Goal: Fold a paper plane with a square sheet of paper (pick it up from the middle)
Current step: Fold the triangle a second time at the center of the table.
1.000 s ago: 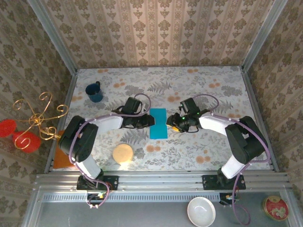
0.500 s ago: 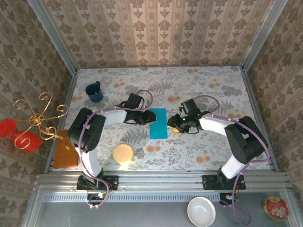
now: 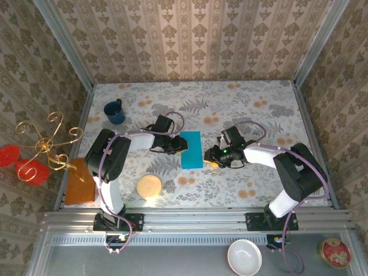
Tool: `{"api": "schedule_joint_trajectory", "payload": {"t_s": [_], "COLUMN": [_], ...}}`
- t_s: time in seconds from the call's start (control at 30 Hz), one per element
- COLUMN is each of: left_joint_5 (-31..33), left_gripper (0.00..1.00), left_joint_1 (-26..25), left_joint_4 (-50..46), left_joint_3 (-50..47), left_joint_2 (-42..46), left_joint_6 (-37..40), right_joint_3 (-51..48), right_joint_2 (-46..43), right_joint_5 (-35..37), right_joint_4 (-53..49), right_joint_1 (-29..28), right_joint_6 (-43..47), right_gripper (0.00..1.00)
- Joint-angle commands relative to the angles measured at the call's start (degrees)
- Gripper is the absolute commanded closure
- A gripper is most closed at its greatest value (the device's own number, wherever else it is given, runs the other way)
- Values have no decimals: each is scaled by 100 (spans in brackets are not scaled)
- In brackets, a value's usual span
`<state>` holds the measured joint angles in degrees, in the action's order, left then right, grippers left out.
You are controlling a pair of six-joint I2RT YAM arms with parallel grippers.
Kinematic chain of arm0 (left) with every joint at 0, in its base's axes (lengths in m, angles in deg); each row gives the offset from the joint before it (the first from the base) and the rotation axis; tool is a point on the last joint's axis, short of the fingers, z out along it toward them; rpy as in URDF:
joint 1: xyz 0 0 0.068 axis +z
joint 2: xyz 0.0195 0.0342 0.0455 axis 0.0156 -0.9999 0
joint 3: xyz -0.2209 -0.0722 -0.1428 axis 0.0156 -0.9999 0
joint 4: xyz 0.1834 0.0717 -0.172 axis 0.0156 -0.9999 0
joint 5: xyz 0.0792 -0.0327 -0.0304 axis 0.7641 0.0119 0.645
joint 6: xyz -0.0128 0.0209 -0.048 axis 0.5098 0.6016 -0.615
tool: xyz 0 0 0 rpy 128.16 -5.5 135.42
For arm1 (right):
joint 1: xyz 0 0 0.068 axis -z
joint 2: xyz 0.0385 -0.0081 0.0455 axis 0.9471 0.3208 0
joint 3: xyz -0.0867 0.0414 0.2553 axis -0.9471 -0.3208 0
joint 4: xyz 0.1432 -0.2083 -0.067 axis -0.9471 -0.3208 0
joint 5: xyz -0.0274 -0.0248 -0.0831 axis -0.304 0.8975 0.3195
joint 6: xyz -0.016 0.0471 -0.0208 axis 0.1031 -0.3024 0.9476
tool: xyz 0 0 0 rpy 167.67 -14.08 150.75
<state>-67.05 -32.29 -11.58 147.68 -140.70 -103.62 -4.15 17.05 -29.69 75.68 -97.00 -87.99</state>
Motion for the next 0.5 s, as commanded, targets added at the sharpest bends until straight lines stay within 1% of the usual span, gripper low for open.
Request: {"api": "schedule_joint_trajectory", "payload": {"t_s": [0.0, 0.17, 0.47], "left_joint_5": [266, 236, 189], "left_gripper": [74, 74, 75], "left_joint_1": [37, 37, 28], "left_joint_4": [-421, -476, -465], "left_joint_3": [-26, -10, -16], "left_joint_2": [-184, -210, -245], "left_joint_6": [-69, -87, -133], "right_joint_3": [-65, -93, -128], "right_joint_2": [-4, 246, 482], "right_joint_5": [-253, -454, -463], "right_joint_4": [293, 756, 871], "right_joint_1": [-63, -133, -257], "right_joint_6": [22, -283, -382], "right_gripper": [60, 62, 64]}}
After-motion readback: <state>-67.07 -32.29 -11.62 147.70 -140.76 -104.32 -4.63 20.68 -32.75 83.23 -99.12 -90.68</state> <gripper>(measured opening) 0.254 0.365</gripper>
